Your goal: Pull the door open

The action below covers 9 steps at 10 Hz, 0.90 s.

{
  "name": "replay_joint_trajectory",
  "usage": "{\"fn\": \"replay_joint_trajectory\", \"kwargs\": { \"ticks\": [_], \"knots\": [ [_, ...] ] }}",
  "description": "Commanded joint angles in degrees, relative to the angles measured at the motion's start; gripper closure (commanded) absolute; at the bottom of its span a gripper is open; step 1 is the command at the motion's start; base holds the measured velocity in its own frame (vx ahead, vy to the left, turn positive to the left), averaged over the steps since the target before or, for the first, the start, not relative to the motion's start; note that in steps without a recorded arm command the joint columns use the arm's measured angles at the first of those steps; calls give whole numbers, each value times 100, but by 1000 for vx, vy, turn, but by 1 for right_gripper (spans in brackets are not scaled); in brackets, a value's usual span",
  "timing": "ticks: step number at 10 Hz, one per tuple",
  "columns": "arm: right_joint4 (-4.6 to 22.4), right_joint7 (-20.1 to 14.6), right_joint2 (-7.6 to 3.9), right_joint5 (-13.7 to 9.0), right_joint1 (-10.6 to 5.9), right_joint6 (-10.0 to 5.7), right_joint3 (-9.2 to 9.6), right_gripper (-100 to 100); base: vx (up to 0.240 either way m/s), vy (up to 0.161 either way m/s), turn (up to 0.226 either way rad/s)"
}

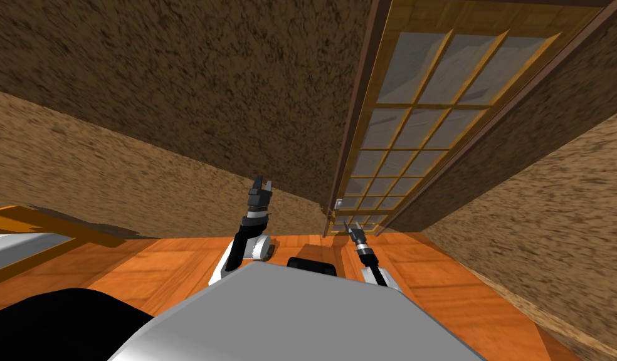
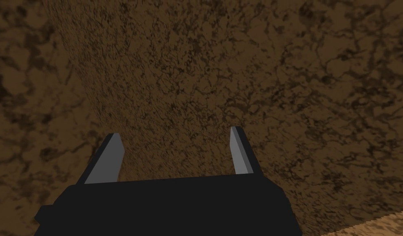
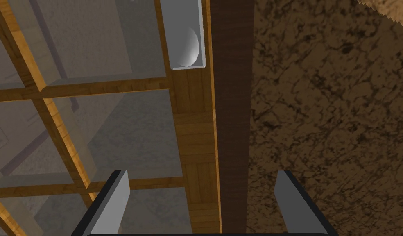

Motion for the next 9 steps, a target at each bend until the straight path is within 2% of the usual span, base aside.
{"fn": "replay_joint_trajectory", "kwargs": {
  "ticks": [1, 6, 7, 8, 9],
  "knots": [
    [244, 172, -17, 64, -70, -65, -28, -100, 120, -24, 16],
    [711, 492, -47, 200, -210, -168, -80, -100, 103, -18, 7],
    [876, 606, -57, 248, -260, -204, -99, -100, 111, -10, 6],
    [838, 554, -47, 218, -255, -209, -95, -100, 55, -6, 4],
    [917, 549, -123, 169, -218, -288, -175, -100, 131, 43, 169]
  ]
}}
